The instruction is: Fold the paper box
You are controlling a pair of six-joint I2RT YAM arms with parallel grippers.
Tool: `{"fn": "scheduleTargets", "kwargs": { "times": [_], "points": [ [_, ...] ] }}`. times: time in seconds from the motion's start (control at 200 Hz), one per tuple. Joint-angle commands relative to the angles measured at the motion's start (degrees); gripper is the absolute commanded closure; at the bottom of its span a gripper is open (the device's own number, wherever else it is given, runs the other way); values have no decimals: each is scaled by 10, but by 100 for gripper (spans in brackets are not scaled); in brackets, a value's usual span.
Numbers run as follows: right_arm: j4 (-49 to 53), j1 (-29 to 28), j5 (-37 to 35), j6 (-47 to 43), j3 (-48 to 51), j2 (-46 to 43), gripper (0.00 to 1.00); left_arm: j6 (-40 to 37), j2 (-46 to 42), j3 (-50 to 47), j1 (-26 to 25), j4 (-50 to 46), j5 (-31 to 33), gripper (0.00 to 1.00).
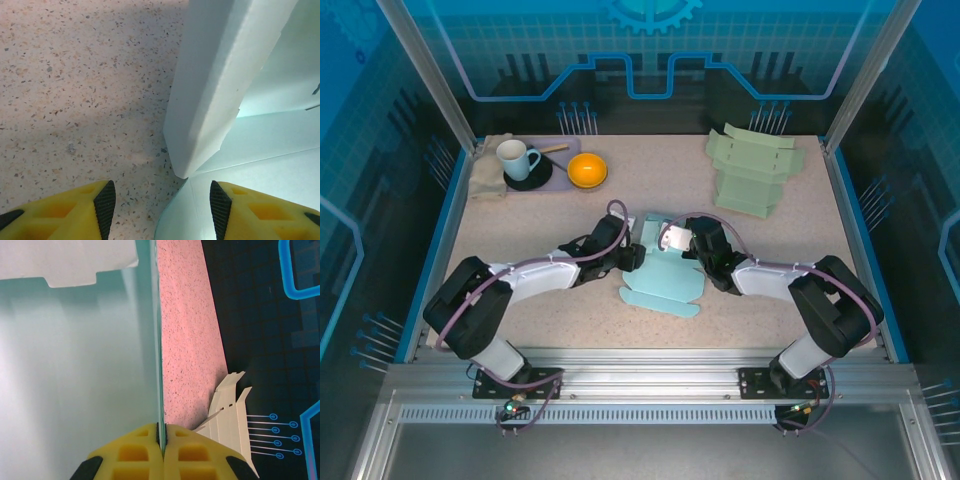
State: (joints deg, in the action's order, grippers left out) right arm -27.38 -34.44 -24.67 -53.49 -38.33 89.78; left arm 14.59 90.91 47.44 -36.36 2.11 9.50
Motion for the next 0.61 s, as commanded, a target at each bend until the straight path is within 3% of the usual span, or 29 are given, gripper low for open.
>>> {"fn": "scheduleTargets", "kwargs": {
  "times": [0.0,0.215,0.36,0.44,0.545,0.6],
  "points": [
    [27,-3,11,17,3,-2,100,-30,40,37,7,25,-23,44],
    [46,-5,51,21,9,-15,100,-41,113,78,25,64,-59,50],
    [55,-5,44,33,3,-5,100,-25,153,110,24,51,-56,66],
    [61,-6,30,40,-4,7,100,-2,174,140,22,1,-4,79],
    [55,-6,-2,48,-8,18,100,17,211,200,8,-117,137,100],
    [53,-4,-14,52,-11,23,100,31,223,216,3,-164,201,100]
  ]
}}
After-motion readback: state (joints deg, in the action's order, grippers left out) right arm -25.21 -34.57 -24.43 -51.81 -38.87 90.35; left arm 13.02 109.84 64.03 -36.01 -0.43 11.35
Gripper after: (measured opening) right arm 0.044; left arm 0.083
